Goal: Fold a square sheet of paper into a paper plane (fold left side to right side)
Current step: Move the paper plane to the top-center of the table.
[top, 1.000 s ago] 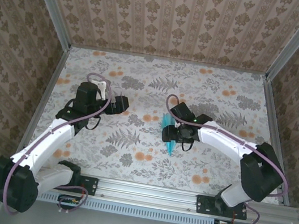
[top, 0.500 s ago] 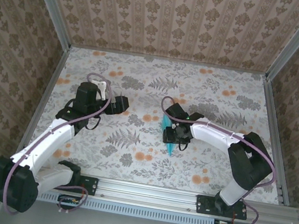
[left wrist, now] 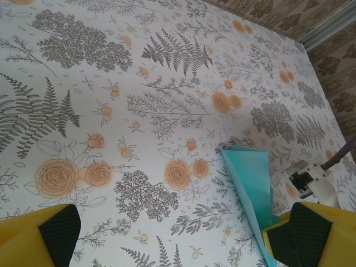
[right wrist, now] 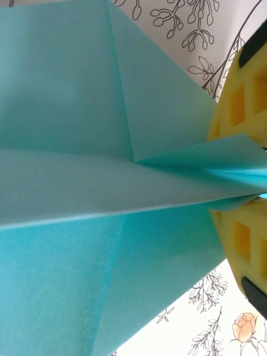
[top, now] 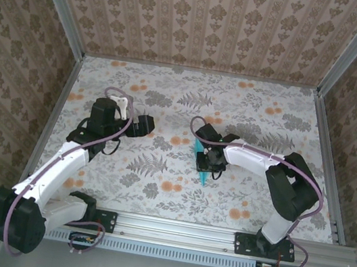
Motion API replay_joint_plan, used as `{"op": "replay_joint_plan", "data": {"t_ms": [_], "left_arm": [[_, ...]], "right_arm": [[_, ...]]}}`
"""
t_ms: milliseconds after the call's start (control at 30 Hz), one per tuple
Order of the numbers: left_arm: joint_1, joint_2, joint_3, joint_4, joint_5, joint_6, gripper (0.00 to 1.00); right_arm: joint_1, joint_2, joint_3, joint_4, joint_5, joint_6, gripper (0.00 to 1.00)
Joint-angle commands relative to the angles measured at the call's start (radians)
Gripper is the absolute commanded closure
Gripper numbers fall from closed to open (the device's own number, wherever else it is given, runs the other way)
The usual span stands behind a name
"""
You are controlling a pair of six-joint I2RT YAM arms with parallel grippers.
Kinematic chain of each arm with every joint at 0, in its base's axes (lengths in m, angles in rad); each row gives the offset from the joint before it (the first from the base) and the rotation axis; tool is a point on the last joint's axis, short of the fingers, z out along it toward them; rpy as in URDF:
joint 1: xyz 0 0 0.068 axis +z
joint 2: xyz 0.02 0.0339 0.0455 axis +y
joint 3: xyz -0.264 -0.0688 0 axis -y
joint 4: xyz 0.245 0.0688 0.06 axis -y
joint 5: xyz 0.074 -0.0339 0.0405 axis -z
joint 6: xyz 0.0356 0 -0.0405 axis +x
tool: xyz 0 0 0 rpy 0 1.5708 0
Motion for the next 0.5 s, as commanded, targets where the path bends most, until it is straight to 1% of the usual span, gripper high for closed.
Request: {"op": "replay_joint_plan", "data": {"t_ms": [0,333,467], "left_arm": [[0.007,-0.020,0.028,0.016,0.029,0.032,0.00],[0.008,-0.020,0.033,0.015,0.043,0.041,0.00],[0.007,-0.020,0.034,0.022,0.071,0.054,0.00]], "right_arm": [[0.006,0.023,0.024,0.003,-0.010,0.016,0.78],[-0.003,-0.004,0.056,-0.022,-0.011,0.010,0.98],[-0.017,-0.012,0.088,-0.047,-0.010,0.002,0.99]]}}
